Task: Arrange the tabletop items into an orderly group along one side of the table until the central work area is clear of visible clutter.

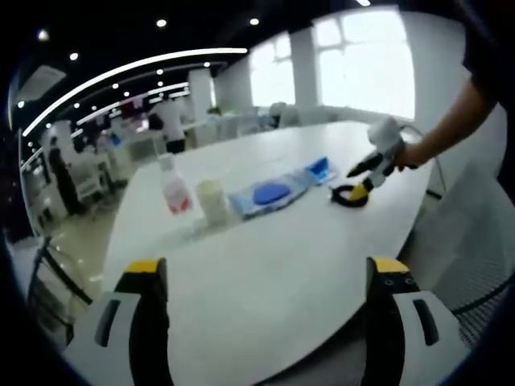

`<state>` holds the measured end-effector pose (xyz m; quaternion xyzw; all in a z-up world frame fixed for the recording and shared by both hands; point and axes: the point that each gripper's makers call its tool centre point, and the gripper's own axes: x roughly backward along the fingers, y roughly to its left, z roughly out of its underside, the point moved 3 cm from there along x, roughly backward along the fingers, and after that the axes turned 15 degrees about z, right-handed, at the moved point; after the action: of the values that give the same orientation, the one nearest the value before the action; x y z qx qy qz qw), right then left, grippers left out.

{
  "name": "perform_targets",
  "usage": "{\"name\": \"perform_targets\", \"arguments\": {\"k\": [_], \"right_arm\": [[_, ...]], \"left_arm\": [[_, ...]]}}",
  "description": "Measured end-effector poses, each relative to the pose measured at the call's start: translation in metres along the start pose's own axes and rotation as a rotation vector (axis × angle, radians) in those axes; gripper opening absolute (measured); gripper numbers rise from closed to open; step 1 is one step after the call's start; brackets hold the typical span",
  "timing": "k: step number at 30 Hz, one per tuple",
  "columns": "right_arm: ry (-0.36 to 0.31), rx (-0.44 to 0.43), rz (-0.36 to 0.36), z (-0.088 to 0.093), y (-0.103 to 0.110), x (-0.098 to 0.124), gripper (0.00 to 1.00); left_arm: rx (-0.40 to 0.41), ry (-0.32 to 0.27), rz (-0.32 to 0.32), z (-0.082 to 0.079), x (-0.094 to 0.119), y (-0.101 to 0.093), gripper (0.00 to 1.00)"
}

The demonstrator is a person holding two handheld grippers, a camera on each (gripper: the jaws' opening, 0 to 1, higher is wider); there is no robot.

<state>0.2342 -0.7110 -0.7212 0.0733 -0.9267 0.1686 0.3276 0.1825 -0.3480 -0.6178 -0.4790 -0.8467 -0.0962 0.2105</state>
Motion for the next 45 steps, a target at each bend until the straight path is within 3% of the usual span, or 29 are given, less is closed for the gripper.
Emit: {"name": "perform_targets", "arguments": {"k": [7,12,17,21,28,45], "right_arm": [[0.031,-0.066,-0.018,0.006,0.016,-0.009,0.39],[0.058,-0.118,0.013,0.013,0.018,-0.014,0.23],[0.075,-0.142,0.026,0.018,0.026,-0.014,0.21],[0.075,-0.133,0.045,0.018,0.024,-0.014,0.11],[0.08,-0.163,0.075,0.018,0.022,-0.013,0.08],[0.031,-0.168,0.089,-0.011,0.018,-0.008,0.05]], "left_arm": [[0.0,0.002,-0.005,0.001,0.001,0.001,1.0],[0.001,0.004,-0.009,0.001,0.001,0.001,0.99],[0.001,0.009,-0.006,0.002,0.001,0.0,0.99],[0.002,0.01,-0.006,0.002,0.001,0.0,0.98],[0.001,0.008,-0.005,0.002,0.002,0.0,0.98],[0.001,-0.002,-0.006,0.001,0.002,0.001,0.98]]}}
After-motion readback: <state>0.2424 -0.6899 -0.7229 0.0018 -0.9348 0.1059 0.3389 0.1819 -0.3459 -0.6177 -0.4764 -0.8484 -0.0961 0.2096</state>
